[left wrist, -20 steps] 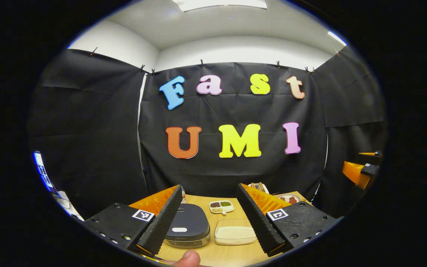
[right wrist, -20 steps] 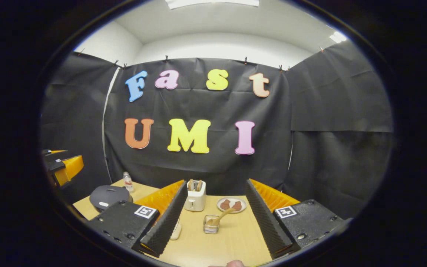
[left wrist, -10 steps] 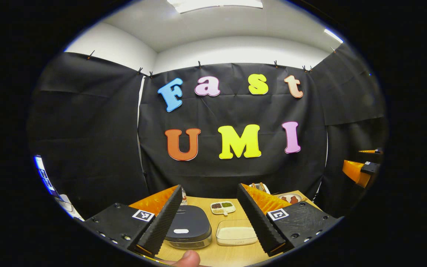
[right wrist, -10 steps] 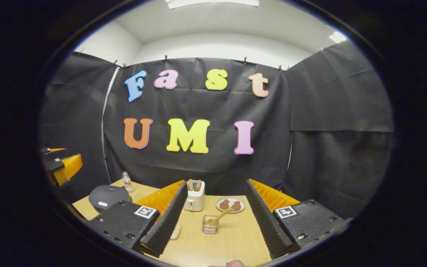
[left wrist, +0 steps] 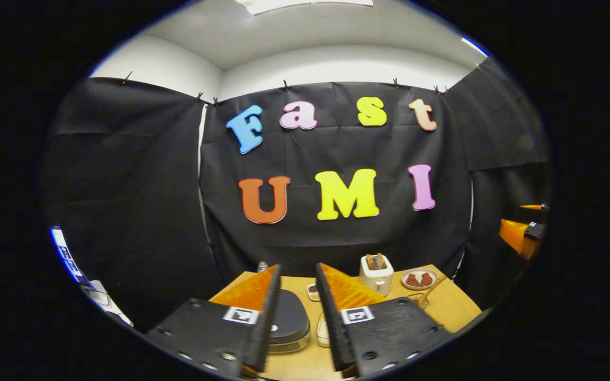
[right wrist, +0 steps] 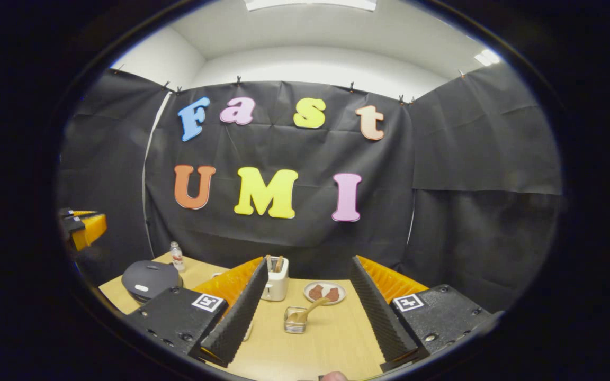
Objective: Close the left gripper, press the button to open the rice cooker; take a wooden spoon from the chopstick holder with the right hand, scoop a spoonful of rice and pour it into the rice cooker, then put the wooden spoon back into the chopstick holder.
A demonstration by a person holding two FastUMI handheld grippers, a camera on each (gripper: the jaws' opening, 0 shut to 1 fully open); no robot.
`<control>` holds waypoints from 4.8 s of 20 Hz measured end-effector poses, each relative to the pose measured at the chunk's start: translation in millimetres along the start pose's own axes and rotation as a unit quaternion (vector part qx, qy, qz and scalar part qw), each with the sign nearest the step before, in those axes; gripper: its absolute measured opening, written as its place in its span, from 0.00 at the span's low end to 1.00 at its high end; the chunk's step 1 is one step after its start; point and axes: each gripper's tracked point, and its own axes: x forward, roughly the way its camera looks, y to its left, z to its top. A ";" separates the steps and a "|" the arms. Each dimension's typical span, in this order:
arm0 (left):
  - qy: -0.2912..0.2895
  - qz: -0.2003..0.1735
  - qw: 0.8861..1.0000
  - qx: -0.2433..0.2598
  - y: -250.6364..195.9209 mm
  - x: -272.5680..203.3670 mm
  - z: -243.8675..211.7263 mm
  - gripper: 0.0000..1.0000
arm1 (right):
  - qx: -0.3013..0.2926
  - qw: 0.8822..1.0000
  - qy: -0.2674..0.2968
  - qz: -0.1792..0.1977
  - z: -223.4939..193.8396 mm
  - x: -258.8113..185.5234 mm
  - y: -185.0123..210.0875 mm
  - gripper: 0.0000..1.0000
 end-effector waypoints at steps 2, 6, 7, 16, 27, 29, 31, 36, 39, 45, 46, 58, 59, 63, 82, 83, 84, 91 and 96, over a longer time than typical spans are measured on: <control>0.002 0.003 1.000 0.006 -3.6 7.6 -5.9 0.01 | -0.002 1.000 0.003 -0.002 -1.1 1.4 0.5 0.97; 0.005 0.035 0.997 0.068 14.4 18.8 -16.9 0.00 | -0.011 1.000 0.013 -0.002 -5.2 6.6 4.4 1.00; 0.013 0.036 0.997 0.064 13.7 23.6 -26.2 0.00 | -0.013 1.000 0.014 0.000 -4.2 7.3 7.7 0.97; 0.155 0.078 0.985 -0.024 42.6 91.1 -155.3 0.00 | -0.055 0.998 0.034 0.006 -5.6 16.2 32.2 0.97; 0.281 0.113 0.952 -0.039 57.3 95.2 -273.9 0.00 | -0.075 0.995 0.067 0.015 -26.5 17.8 49.3 0.98; 0.290 0.113 0.950 -0.030 58.4 96.3 -275.9 0.00 | -0.071 0.995 0.072 0.015 -30.6 18.6 49.1 0.99; 0.298 0.108 0.948 -0.021 57.7 95.9 -277.6 0.00 | -0.067 0.995 0.072 0.013 -29.1 18.5 49.1 1.00; 0.318 0.095 0.943 -0.015 56.6 93.8 -281.1 0.01 | -0.066 0.995 0.068 0.016 -27.5 21.6 52.7 1.00; 0.320 0.091 0.943 -0.009 58.5 93.9 -282.7 0.00 | -0.066 0.995 0.071 0.020 -31.8 23.1 56.5 1.00; 0.246 0.099 0.964 0.007 62.4 107.0 -248.1 0.00 | -0.055 0.997 0.050 0.014 -23.0 22.4 48.6 1.00; 0.200 0.106 0.974 0.025 65.2 113.4 -227.7 0.00 | -0.053 0.998 0.045 0.013 -22.9 21.4 46.8 1.00; -0.018 0.069 0.997 -0.023 49.0 62.7 -39.6 0.01 | -0.033 0.999 -0.001 -0.010 -6.8 13.7 25.9 1.00; -0.021 0.062 0.997 -0.028 46.3 59.2 -35.7 0.01 | -0.032 0.999 0.002 -0.010 -8.8 12.4 25.0 1.00; -0.030 0.041 0.998 -0.045 42.2 40.4 -20.9 0.04 | -0.025 1.000 0.005 -0.008 -13.5 12.1 26.8 1.00; -0.050 0.029 0.998 -0.004 48.6 21.9 -19.6 0.96 | 0.000 0.999 0.046 0.002 -91.5 62.5 38.9 1.00; -0.050 0.030 0.998 -0.005 49.8 21.9 -20.7 0.96 | 0.003 0.998 0.059 0.003 -109.6 70.4 37.6 1.00; -0.052 0.034 0.998 -0.004 52.4 21.8 -19.4 0.96 | 0.009 0.998 0.063 0.007 -125.9 81.1 38.4 1.00; -0.041 0.053 0.998 0.008 60.0 27.8 -33.8 0.96 | 0.114 0.982 0.152 -0.021 -268.3 188.2 5.6 1.00; -0.022 0.054 0.998 0.028 49.3 33.9 -50.6 0.96 | 0.136 0.975 0.173 -0.037 -323.6 270.4 -9.1 0.99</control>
